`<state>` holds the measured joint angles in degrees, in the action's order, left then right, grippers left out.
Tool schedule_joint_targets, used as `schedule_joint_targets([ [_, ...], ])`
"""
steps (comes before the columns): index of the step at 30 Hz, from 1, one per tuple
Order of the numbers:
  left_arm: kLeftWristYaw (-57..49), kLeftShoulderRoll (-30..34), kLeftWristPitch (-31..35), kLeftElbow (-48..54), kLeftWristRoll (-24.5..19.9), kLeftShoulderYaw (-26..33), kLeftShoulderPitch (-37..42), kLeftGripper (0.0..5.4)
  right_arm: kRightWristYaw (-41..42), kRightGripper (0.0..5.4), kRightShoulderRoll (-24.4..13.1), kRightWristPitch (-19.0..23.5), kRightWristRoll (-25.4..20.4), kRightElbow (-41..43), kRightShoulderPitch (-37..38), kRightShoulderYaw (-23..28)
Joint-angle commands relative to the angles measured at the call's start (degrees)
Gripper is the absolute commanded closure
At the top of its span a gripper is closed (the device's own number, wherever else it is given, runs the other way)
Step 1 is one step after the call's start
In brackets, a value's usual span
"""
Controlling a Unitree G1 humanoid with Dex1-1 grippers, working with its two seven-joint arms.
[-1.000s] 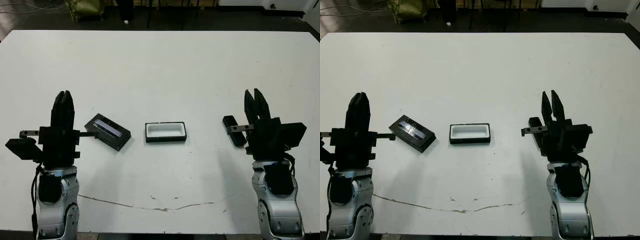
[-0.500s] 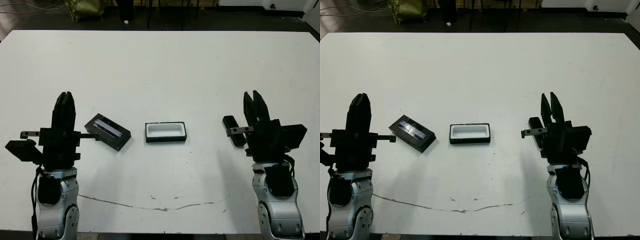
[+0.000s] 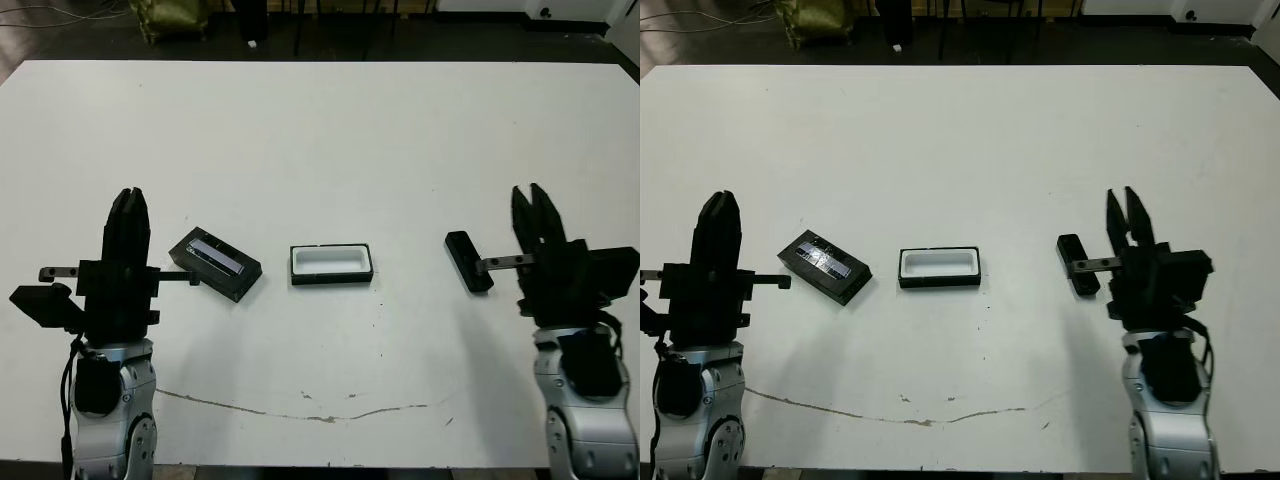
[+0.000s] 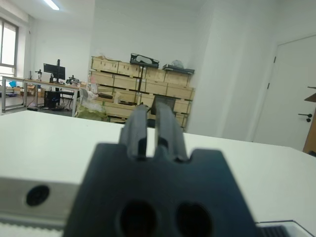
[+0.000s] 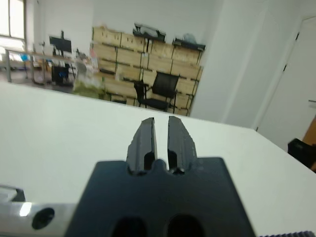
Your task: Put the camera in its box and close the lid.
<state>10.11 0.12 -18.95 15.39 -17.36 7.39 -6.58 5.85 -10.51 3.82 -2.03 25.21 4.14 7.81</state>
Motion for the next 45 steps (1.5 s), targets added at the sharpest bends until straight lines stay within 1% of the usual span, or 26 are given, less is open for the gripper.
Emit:
schedule_joint_targets([
  [1,-0.10,0.10,0.09,-0.59,0.30,0.18,-0.98,5.37,0.86,5.40,-2.10,5.67,1.24,2.15,1.80,0.16],
  [4,-0.27,0.15,0.75,0.18,0.29,0.08,-1.47,5.37,1.22,5.40,-3.22,9.51,2.53,4.20,2.32,-0.66],
  [7,0.07,0.36,1.05,0.18,-0.35,0.20,-1.48,5.40,1.73,5.04,-3.94,12.95,3.71,5.67,2.48,-1.53],
  [12,-0.54,0.18,1.97,1.03,-0.13,0.17,-1.86,5.40,3.57,3.96,-4.48,19.10,2.95,7.49,2.53,-2.08],
  [17,-0.54,0.34,2.78,1.36,-0.31,0.15,-2.10,5.40,4.96,2.84,-4.49,23.83,2.32,8.66,2.74,-2.43],
  [24,-0.15,0.37,2.80,1.26,-0.67,0.10,-2.16,5.40,6.84,1.32,-4.34,26.29,-0.15,8.77,2.73,-1.91],
  [29,-0.15,0.41,2.44,1.08,-0.27,0.11,-2.16,5.40,6.71,0.16,-4.99,27.98,0.33,9.63,2.57,-2.77],
  [30,-0.16,0.39,2.42,1.06,-0.25,0.12,-2.15,5.40,6.70,0.01,-5.14,28.12,0.44,9.57,2.55,-2.93],
  [33,-0.14,0.24,1.88,0.57,-0.11,0.16,-1.95,5.40,6.69,0.01,-5.74,28.08,1.09,9.20,2.58,-3.51],
  [36,-0.19,0.24,2.23,0.79,-0.17,0.04,-2.04,5.40,6.31,0.01,-6.46,30.11,2.38,9.81,2.39,-4.56],
  [39,0.05,0.25,2.08,0.80,-0.38,-0.05,-2.09,5.40,6.47,0.01,-6.60,31.34,2.60,10.01,2.36,-5.11],
  [41,-0.07,0.12,2.06,0.88,-0.33,-0.12,-2.19,5.40,6.48,0.01,-6.50,31.57,2.71,9.76,2.48,-5.53],
  [45,-0.63,0.00,2.60,1.42,-0.01,-0.27,-2.52,5.40,6.56,0.01,-6.32,30.46,3.12,8.24,2.77,-6.42],
])
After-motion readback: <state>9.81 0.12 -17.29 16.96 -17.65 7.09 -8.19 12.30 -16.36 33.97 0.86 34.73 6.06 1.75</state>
